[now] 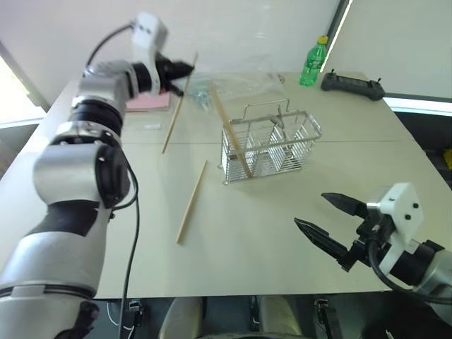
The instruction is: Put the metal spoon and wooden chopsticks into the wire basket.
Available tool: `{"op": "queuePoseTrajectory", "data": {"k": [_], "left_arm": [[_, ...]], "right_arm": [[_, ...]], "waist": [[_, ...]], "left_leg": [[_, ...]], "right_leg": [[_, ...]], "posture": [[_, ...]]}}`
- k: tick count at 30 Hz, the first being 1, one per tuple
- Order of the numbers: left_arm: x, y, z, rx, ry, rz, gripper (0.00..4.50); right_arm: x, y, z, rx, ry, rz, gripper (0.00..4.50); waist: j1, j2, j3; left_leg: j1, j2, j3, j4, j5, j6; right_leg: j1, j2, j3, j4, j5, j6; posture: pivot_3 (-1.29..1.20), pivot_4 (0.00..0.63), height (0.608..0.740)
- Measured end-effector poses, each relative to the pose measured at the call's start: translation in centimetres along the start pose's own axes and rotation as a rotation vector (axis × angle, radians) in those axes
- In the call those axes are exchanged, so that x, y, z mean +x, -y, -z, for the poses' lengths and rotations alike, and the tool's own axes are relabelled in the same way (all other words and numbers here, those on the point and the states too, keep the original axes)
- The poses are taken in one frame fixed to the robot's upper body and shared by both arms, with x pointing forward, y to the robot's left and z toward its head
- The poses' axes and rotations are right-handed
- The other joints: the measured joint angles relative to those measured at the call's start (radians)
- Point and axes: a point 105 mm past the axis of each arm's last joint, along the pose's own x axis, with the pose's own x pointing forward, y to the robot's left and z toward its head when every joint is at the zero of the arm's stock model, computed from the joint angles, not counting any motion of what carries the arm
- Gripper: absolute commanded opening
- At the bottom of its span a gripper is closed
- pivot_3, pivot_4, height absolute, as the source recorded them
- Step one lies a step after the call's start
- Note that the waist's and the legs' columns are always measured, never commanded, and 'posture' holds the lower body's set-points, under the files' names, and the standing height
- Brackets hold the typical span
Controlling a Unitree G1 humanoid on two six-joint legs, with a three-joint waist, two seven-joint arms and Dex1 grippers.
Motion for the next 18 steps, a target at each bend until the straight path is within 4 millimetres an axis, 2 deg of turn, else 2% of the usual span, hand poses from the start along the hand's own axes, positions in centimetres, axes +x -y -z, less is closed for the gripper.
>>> {"op": "queuePoseTrajectory", "data": {"k": [3,5,7,8,10,13,14,15,16,18], "left_arm": [[-0.7,0.7,-6.3,-0.004,0.209,0.044,0.02],[-1.2,2.0,-11.1,-0.024,0.373,0.11,0.02],[-1.2,3.6,-13.4,-0.039,0.454,0.182,0.02],[-0.9,4.6,-13.9,-0.042,0.474,0.229,0.02],[0.2,6.7,-13.8,-0.043,0.482,0.328,0.02],[2.2,9.1,-11.6,-0.067,0.43,0.423,0.02],[2.9,9.8,-10.4,-0.077,0.405,0.444,0.02],[3.9,10.7,-8.2,-0.108,0.357,0.473,0.02],[4.0,10.8,-7.9,-0.114,0.352,0.476,0.02],[4.5,11.6,-5.7,-0.109,0.307,0.494,0.02]], "right_arm": [[-0.1,0.1,-0.1,-0.002,0.005,0.001,4.18],[-0.1,0.1,-0.1,-0.005,0.004,-0.005,4.18],[0.0,0.1,-0.2,-0.013,0.006,-0.013,4.18],[0.0,0.1,-0.4,-0.016,0.012,-0.014,4.18],[0.1,0.2,-0.5,-0.019,0.02,-0.011,4.18],[0.1,0.2,-0.5,-0.012,0.026,-0.006,4.18],[0.1,0.2,-0.4,-0.004,0.026,-0.003,4.18],[0.1,0.3,-0.3,0.001,0.026,0.0,4.18],[0.1,0.3,-0.3,0.001,0.025,0.0,4.18],[0.0,0.3,-0.3,0.008,0.031,0.006,4.18]], "waist": [[0.003,0.0,0.0],[0.004,0.0,0.0],[0.004,0.0,0.0],[0.004,0.001,0.0],[0.005,0.001,0.0],[0.002,0.001,-0.001],[0.002,0.002,-0.001],[-0.002,0.002,-0.001],[-0.003,0.003,-0.001],[-0.009,0.003,-0.001]], "left_leg": [[0.0,0.0,0.0,0.0,0.0,0.0],[0.0,-0.001,0.0,0.0,0.0,0.0],[0.0,-0.001,0.0,0.0,0.0,0.0],[0.001,-0.001,0.0,0.0,0.0,0.0],[0.002,-0.001,0.0,0.0,0.0,0.0],[0.002,0.0,0.001,0.001,0.0,0.0],[0.002,0.0,0.001,0.001,0.0,0.0],[0.002,0.0,0.002,0.0,0.0,0.0],[0.001,0.0,0.002,0.0,0.0,0.0],[0.001,0.0,0.002,-0.001,0.0,0.0]], "right_leg": [[0.0,0.0,0.0,-0.001,0.0,0.0],[0.001,-0.001,0.0,-0.001,0.0,0.0],[0.001,-0.001,0.0,-0.001,-0.001,0.001],[0.002,-0.002,0.0,-0.001,-0.001,0.002],[0.004,-0.002,0.0,-0.001,-0.001,0.001],[0.004,-0.002,0.0,-0.001,-0.001,0.0],[0.004,-0.002,0.0,-0.001,-0.001,0.0],[0.003,-0.002,0.001,0.0,0.0,-0.001],[0.002,-0.001,0.001,0.0,0.001,-0.002],[0.0,-0.001,0.002,0.001,0.002,-0.003]], "posture": [[0.0,0.15,0.722],[0.0,0.15,0.722],[0.0,0.15,0.722],[0.0,0.15,0.722],[0.0,0.15,0.722],[0.0,0.15,0.722],[0.0,0.15,0.722],[0.0,0.15,0.722],[0.0,0.15,0.722],[0.0,0.15,0.722]]}}
